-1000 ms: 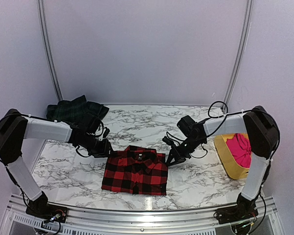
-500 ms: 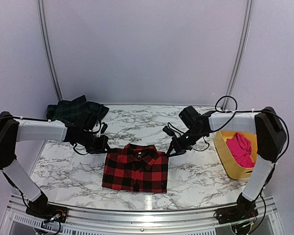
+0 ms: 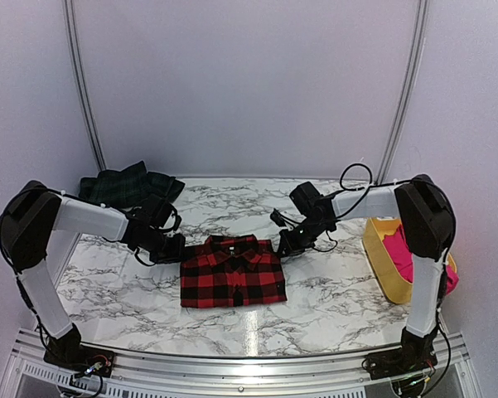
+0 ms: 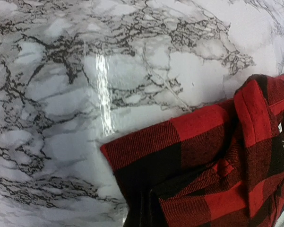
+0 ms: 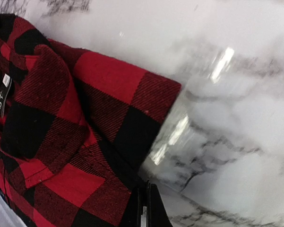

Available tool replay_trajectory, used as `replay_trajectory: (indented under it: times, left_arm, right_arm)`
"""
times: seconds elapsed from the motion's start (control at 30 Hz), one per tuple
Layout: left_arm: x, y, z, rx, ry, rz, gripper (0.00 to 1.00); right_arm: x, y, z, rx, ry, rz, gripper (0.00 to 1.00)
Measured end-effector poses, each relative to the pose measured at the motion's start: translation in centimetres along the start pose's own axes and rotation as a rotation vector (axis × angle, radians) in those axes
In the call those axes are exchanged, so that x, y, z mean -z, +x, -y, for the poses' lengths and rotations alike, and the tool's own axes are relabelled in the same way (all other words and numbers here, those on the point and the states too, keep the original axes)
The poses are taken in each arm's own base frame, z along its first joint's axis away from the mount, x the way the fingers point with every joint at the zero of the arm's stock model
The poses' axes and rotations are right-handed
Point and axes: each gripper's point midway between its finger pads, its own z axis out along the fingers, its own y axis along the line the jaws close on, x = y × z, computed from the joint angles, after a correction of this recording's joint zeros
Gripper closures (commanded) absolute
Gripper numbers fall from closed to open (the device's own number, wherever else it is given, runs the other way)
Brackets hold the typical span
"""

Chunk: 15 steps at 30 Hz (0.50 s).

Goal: Fold and stack the mixed laundry pile
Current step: Adjust the square-folded T-shirt at the center of the board.

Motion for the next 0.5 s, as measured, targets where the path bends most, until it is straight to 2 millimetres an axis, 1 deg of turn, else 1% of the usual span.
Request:
replay_trajectory:
  times: [0.03,0.07,0.1,0.13,0.17,0.2,0.23,0.3,0.33,0.37,0.43,0.47,0.5]
  left_arm:
    - [0.0,-0.6,0.0,0.005,-0.01,0.016,0.95]
    - [-0.1,-1.0,-0.1,0.01,-0.018,0.027,0.81]
    - [-0.2,-1.3,-0.2,0.015,-0.025,0.034,0.53]
    - [-0.1,-1.4,-0.3,0.017,-0.032,0.04,0.29]
    - [-0.1,-1.6,-0.4,0.015,-0.038,0.045,0.1]
    - [0.1,-1.8,-0.5,0.024,-0.044,0.054,0.02]
    - [0.5,-2.0,-0.5,0.029,-0.05,0.064,0.01]
    - [2.0,-2.9,-0.4,0.034,-0.057,0.11,0.01]
    - [3.2,-3.6,-0.1,0.037,-0.055,0.144,0.01]
    - [4.7,-4.4,0.2,0.039,-0.051,0.191,0.01]
    - [8.4,-6.2,1.1,0.05,-0.027,0.299,0.01]
    - [10.2,-7.0,1.5,0.061,-0.009,0.349,0.01]
    - [11.6,-7.4,1.8,0.074,0.006,0.385,0.01]
  right_arm:
    - [0.0,-1.1,0.4,0.006,0.021,0.023,0.96]
    - [0.0,-1.9,0.8,0.009,0.043,0.039,0.79]
    - [0.1,-2.9,1.3,0.014,0.07,0.059,0.64]
    - [0.2,-3.5,1.6,0.012,0.09,0.071,0.54]
    - [0.4,-4.1,2.1,0.022,0.115,0.08,0.47]
    - [0.7,-4.6,2.5,0.024,0.137,0.09,0.44]
    - [1.2,-5.1,2.8,0.033,0.157,0.099,0.43]
    - [2.4,-6.1,2.6,0.061,0.179,0.125,0.42]
    - [3.5,-6.6,2.2,0.08,0.185,0.148,0.42]
    - [4.5,-6.9,1.7,0.098,0.185,0.166,0.41]
    - [7.4,-8.1,-0.3,0.153,0.172,0.234,0.42]
    - [9.2,-8.7,-1.9,0.194,0.161,0.277,0.42]
    - [10.8,-9.1,-3.8,0.243,0.145,0.319,0.42]
